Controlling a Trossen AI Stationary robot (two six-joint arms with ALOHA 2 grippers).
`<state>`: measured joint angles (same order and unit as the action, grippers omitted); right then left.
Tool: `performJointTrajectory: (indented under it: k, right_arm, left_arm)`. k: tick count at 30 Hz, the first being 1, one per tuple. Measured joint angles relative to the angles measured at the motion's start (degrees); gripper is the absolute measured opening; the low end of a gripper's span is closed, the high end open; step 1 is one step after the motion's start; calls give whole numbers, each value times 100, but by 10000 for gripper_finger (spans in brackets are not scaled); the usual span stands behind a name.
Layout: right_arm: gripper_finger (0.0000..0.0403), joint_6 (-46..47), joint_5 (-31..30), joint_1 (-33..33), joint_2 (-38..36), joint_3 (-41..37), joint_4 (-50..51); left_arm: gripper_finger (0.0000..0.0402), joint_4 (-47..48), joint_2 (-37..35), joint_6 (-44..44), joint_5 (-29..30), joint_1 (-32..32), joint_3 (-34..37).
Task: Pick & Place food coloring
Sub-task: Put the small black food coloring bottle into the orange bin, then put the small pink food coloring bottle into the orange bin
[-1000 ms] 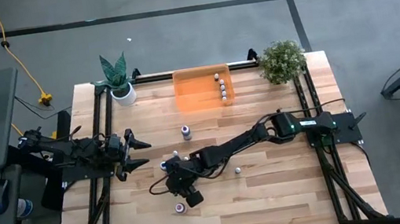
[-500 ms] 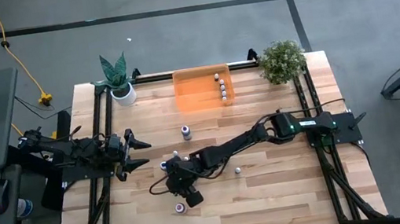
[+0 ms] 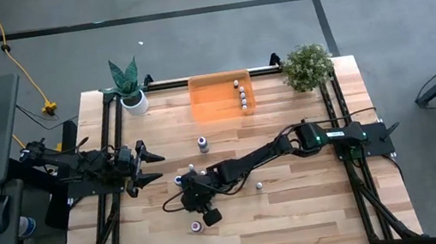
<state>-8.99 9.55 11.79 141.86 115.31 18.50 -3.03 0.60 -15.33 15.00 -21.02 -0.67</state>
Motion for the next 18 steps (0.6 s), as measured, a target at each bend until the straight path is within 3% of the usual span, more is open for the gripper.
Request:
performJointTrajectory:
  k: [8, 18]
  right_arm:
    - [3, 169, -3, 0, 0, 0, 0]
    - [42, 438, -657, 4, 0, 67, -37]
  left_arm:
    - [271, 0, 0, 0, 0, 0, 0]
    - [271, 0, 1, 0, 0, 1, 0]
